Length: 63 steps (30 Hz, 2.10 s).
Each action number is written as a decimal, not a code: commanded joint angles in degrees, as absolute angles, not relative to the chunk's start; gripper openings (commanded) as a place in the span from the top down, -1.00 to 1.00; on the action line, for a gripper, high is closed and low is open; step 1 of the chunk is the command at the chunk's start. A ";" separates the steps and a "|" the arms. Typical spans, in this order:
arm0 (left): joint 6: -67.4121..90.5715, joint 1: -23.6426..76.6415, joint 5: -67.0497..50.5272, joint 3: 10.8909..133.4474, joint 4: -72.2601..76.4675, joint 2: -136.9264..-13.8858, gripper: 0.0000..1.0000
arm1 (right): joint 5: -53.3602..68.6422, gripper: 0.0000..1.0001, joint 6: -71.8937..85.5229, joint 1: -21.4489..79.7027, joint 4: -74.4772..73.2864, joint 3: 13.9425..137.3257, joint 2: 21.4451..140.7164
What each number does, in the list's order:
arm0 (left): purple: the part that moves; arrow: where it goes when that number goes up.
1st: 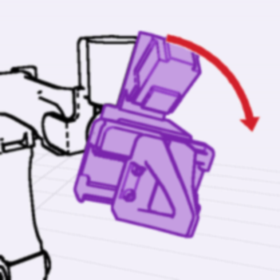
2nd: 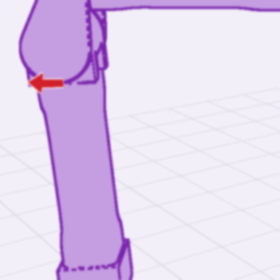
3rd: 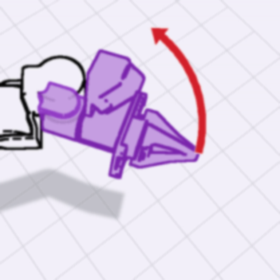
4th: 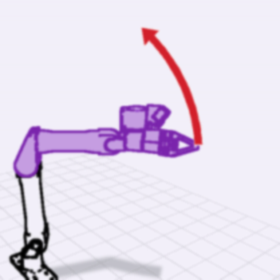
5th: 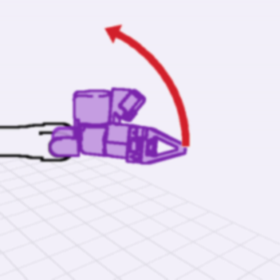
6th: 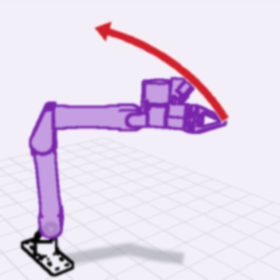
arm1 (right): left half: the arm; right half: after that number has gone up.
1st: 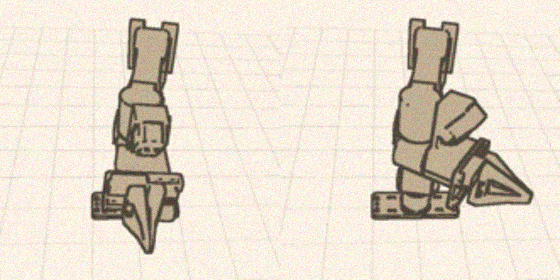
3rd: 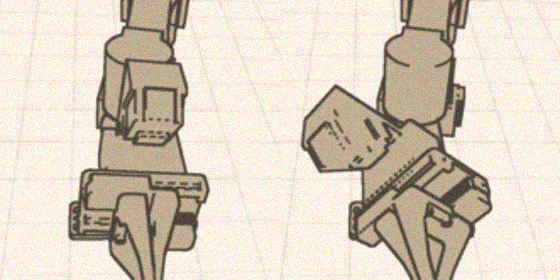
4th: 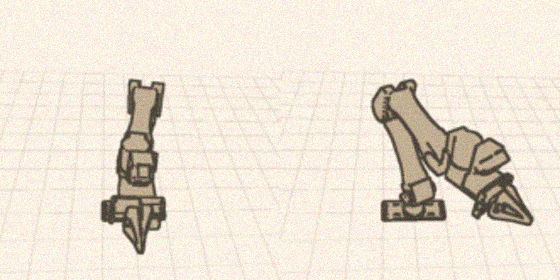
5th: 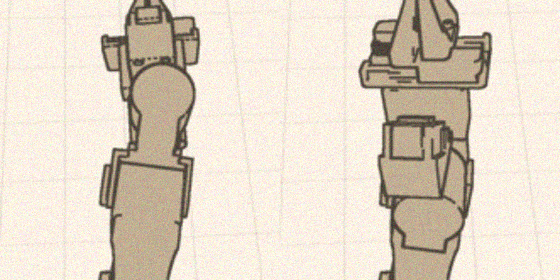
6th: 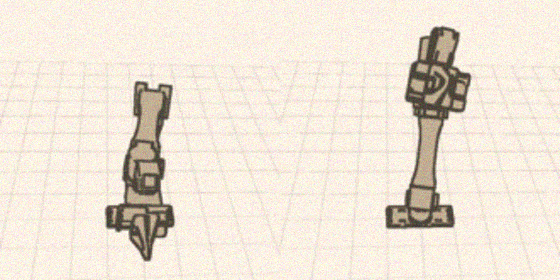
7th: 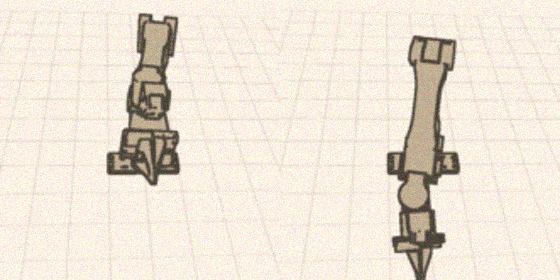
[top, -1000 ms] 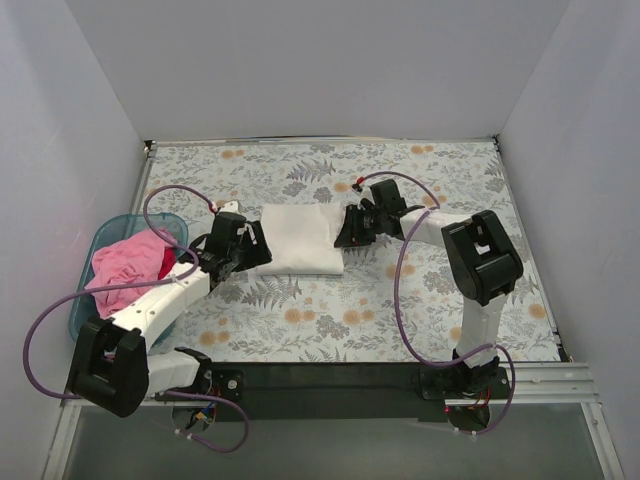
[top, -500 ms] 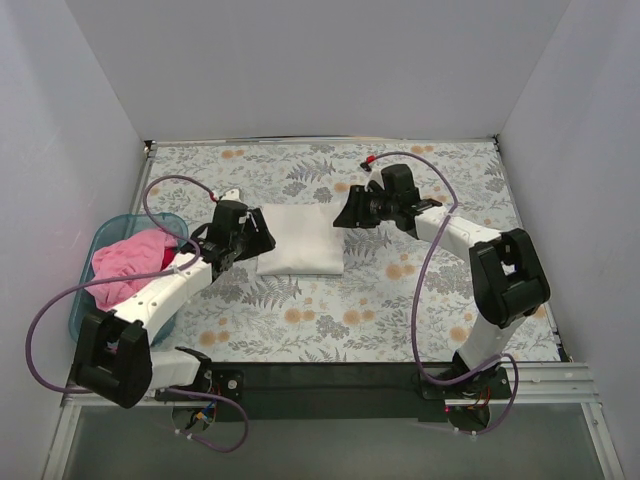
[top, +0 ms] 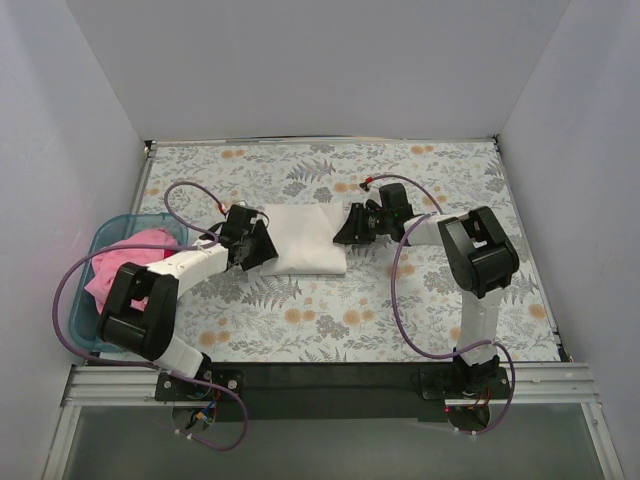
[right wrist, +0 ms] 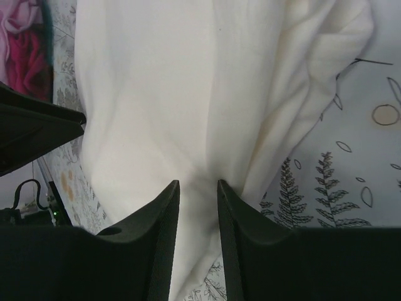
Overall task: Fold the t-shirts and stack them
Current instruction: Fold the tshirt
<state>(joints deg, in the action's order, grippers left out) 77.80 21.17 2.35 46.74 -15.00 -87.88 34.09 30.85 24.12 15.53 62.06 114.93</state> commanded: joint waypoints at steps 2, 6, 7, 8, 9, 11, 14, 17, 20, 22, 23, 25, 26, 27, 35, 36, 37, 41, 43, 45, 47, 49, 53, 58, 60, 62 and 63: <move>79.54 21.01 0.26 44.39 -16.34 -83.42 0.04 | 33.22 0.35 27.78 22.24 17.58 57.75 112.86; 77.96 21.18 0.09 44.38 -18.63 -75.79 0.01 | 35.24 0.30 27.60 23.20 17.49 57.92 105.06; 77.61 21.27 0.09 45.17 -19.07 -74.72 -0.01 | 35.68 0.28 28.21 23.46 17.49 58.01 103.81; 77.52 21.53 -1.74 45.61 -19.94 -73.05 -0.02 | 36.55 0.28 28.65 24.25 17.58 58.09 101.62; 77.61 21.53 -2.80 46.14 -20.13 -73.04 -0.02 | 37.00 0.28 29.26 24.78 17.58 58.01 100.73; 78.48 22.76 -4.48 47.37 -19.60 -71.72 -0.02 | 37.00 0.29 31.02 26.36 18.01 57.22 98.89; 80.32 25.13 -7.99 47.99 -16.10 -73.38 0.00 | 36.39 0.30 34.00 28.47 20.21 54.32 96.86; 82.08 26.72 -11.16 48.78 -11.97 -78.73 0.08 | 36.39 0.33 36.55 29.27 23.45 51.43 98.34; 82.88 27.86 -12.92 49.39 -7.93 -85.48 0.23 | 36.47 0.37 38.05 29.09 27.16 48.78 102.12; 83.67 28.21 -13.71 49.40 -6.86 -88.75 0.31 | 37.52 0.41 38.14 28.65 28.64 48.17 106.86; 84.28 28.21 -12.67 48.96 -7.03 -91.29 0.38 | 38.23 0.43 38.23 28.04 29.35 47.12 108.27; 86.04 28.21 -11.52 45.89 -6.42 -92.89 0.58 | 37.97 0.44 38.06 27.08 30.67 45.19 111.00; 86.57 28.21 -10.47 44.75 -5.63 -93.34 0.62 | 37.62 0.45 37.80 25.85 31.63 43.26 111.35; 86.92 28.21 -9.85 42.91 -5.71 -93.95 0.63 | 37.53 0.45 37.01 25.23 31.64 42.63 111.53; 85.96 28.21 -7.92 42.18 -9.74 -82.98 0.39 | 39.02 0.43 37.09 23.20 31.03 41.92 102.76; 85.70 28.21 -6.69 42.62 -10.71 -81.66 0.35 | 38.94 0.43 37.26 23.20 30.59 42.79 101.87; 85.43 28.21 -5.90 43.06 -11.68 -78.95 0.33 | 38.85 0.42 37.27 23.29 30.32 43.24 101.00; 85.17 27.86 -1.06 43.25 -14.41 -75.24 0.29 | 37.62 0.39 37.35 23.20 29.18 47.01 100.97; 85.25 25.94 -0.70 42.46 -14.41 -75.32 0.31 | 38.23 0.39 37.62 22.59 29.09 49.20 103.00; 85.69 22.96 -0.88 40.79 -13.80 -76.55 0.32 | 37.97 0.39 37.88 22.06 29.18 50.09 106.34; 86.04 21.37 -0.70 39.21 -11.97 -78.30 0.32 | 37.01 0.39 37.71 21.36 29.18 50.97 109.23; 86.31 19.60 -0.97 38.06 -11.51 -79.97 0.33 | 36.56 0.39 37.35 20.66 29.18 51.15 111.00; 85.43 19.34 -2.55 39.46 -13.87 -81.13 0.32 | 36.39 0.40 35.86 19.78 28.31 50.63 110.32; 80.96 19.34 4.20 43.67 -20.28 -72.62 0.19 | 31.66 0.33 29.03 19.86 19.44 50.80 102.67; 77.36 19.34 8.67 45.26 -22.31 -70.41 0.14 | 29.28 0.31 27.25 19.95 14.01 51.15 98.89; 73.59 19.25 11.41 45.88 -23.46 -66.90 0.08 | 24.80 0.24 25.32 20.30 10.21 51.24 95.99; 72.35 19.34 12.99 45.88 -23.64 -65.67 0.04 | 23.22 0.21 24.62 20.56 8.72 51.41 95.45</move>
